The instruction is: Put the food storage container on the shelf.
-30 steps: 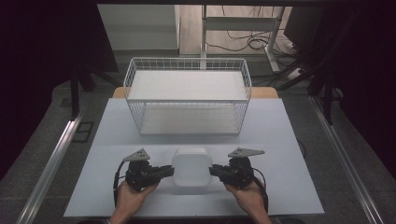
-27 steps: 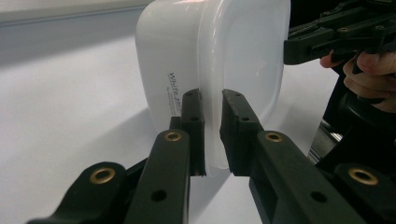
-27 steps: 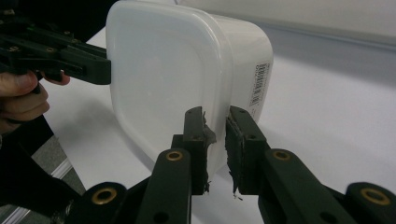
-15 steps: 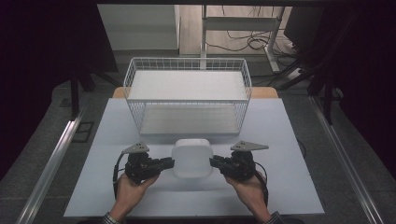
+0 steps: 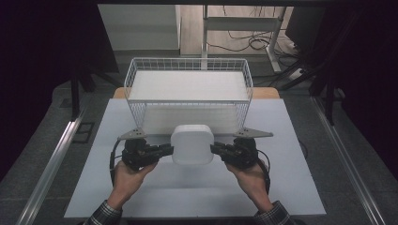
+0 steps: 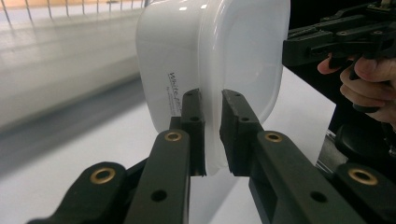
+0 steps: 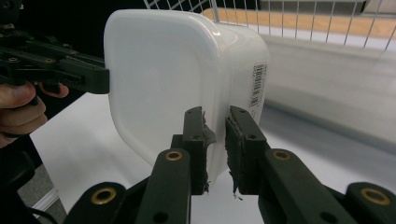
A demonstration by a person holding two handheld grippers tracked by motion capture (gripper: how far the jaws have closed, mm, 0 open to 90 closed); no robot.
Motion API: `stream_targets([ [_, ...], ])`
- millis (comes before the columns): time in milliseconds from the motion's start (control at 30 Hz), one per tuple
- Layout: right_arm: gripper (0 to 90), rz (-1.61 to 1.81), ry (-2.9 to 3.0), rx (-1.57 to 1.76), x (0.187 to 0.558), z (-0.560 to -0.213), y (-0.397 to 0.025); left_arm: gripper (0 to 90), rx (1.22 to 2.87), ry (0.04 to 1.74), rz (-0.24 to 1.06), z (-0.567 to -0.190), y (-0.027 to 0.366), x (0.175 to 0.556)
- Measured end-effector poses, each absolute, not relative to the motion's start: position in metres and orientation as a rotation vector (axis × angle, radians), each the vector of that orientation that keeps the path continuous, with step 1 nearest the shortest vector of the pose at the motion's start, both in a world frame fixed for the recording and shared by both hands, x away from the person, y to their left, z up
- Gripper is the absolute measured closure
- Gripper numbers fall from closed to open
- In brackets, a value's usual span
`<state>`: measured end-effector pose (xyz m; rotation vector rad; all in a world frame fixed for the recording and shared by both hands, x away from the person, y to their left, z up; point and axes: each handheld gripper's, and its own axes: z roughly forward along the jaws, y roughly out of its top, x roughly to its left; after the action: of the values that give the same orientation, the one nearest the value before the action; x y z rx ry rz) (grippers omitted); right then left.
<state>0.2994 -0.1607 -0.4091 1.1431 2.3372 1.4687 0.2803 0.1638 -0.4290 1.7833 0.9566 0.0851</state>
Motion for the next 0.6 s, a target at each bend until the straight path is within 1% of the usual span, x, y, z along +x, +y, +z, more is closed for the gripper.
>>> stream_targets([
  [400,78.0,1.498,2.312,1.096,0.318,-0.378,-0.150,80.8,1.759,0.948,0.130,-0.398,0.173,0.293],
  [600,78.0,1.526,2.284,1.069,0.330,-0.353,-0.144,80.8,1.739,0.944,0.158,-0.372,0.179,0.304],
])
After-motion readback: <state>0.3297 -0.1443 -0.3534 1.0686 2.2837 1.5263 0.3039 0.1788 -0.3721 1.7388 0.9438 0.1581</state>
